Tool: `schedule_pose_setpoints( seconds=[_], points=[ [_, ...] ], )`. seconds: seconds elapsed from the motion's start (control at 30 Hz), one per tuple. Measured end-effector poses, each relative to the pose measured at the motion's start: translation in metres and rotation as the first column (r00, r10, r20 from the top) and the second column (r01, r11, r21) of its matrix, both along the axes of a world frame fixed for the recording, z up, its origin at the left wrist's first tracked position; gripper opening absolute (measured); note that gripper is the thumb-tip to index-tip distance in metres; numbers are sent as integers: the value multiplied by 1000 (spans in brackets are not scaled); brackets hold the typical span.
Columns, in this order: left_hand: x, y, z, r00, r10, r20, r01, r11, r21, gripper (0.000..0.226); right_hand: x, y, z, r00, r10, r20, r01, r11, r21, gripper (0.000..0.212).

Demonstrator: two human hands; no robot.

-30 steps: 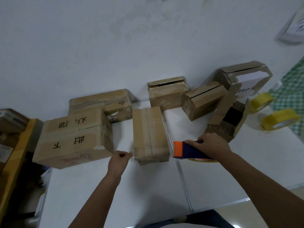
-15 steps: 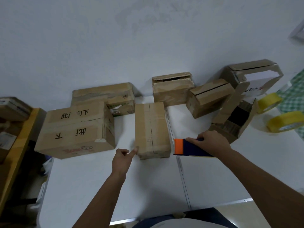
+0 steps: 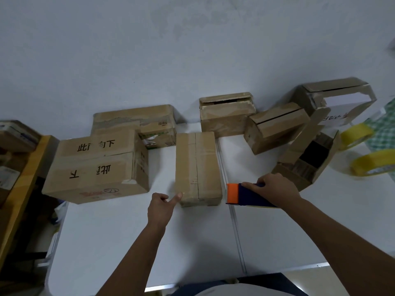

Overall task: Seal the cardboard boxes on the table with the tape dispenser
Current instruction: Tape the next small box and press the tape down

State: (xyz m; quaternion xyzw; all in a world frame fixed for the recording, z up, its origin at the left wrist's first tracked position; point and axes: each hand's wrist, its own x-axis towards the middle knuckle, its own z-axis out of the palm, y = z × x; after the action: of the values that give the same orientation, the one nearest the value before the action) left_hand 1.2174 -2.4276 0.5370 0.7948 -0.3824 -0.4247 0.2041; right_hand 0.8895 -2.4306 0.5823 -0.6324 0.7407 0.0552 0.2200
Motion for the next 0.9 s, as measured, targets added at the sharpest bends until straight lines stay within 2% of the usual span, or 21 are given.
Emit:
schedule_pose_setpoints(
  seconds=[0.17,0.43,0.63,0.7,0.77,0.8,0.83,0.87,0.9],
  points=[
    [2,-13,2,1000,-12,19,12,1000,-20,52,4,-1,-1,1000,-14,-2,14,999,29,75],
    [7,-23,1,995,-99,32,97,994,46,55,6,-2,-7,999,-35,-38,36,999,38,75],
    [16,-30,7,988,-156,0,155,981,113,88,6,-3,-6,999,-30,-16,31,999,38,76],
    [16,-30,13,980,-192,52,189,980,53,80,7,-2,-7,999,-33,-6,33,999,23,77],
    [14,-27,21,946,-242,213,267,959,-93,65,7,-2,-7,999,-39,-6,39,999,15,79],
    [12,-24,24,896,-280,345,364,908,-207,57,7,-3,-7,999,-38,-5,38,999,16,81],
    [11,-20,25,818,-326,474,502,807,-311,47,6,-3,-7,999,-36,-2,36,999,17,82],
    [7,-18,27,723,-392,568,652,659,-376,39,6,-3,-7,999,-36,3,36,999,17,82],
    [3,-16,27,597,-481,642,792,480,-377,36,5,-3,-7,999,-38,7,38,999,14,81]
  ],
)
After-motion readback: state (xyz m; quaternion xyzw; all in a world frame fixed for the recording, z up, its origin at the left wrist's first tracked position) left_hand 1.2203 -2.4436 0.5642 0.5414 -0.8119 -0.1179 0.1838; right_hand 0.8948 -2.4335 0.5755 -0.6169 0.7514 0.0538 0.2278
